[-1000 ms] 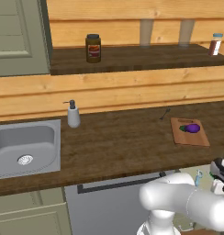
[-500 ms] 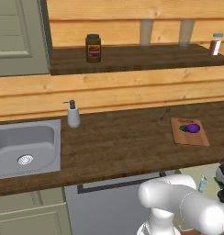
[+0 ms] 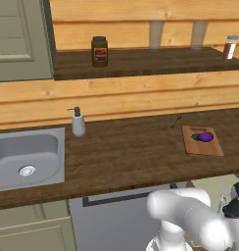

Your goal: Place the appropriate cutting tool for cutting the eggplant skin on the cutting board.

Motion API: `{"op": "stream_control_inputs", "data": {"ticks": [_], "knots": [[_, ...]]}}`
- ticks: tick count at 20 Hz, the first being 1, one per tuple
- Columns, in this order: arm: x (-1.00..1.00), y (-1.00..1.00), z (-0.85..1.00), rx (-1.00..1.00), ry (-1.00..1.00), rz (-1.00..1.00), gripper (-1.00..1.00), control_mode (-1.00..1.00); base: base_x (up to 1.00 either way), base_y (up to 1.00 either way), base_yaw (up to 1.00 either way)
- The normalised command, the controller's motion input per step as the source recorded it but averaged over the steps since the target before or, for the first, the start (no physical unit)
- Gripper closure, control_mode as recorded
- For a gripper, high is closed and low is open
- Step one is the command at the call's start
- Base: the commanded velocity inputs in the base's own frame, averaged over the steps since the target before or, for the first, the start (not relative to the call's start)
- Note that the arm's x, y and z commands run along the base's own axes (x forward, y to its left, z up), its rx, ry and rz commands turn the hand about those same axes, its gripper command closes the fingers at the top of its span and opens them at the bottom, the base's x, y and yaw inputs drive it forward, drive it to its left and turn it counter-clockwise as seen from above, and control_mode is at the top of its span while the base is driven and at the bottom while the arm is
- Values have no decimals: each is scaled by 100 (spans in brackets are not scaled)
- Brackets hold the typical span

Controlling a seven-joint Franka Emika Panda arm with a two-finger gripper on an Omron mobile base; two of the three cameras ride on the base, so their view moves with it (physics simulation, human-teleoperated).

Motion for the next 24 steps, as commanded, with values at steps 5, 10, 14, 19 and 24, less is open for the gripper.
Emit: {"op": "stream_control_inputs", "data": {"ticks": [5, 10, 14, 19, 24], "knots": [[-36, 11, -1, 0, 10, 0, -100, -100, 0, 0, 0], [-5, 0, 2, 0, 4, 0, -100, -100, 0, 0, 0], [49, -24, 34, 0, 0, 0, -100, -100, 0, 0, 0], [43, -24, 15, 0, -3, -2, -100, -100, 0, 0, 0], [32, -31, 0, 2, 0, -4, -100, -100, 0, 0, 0]]}}
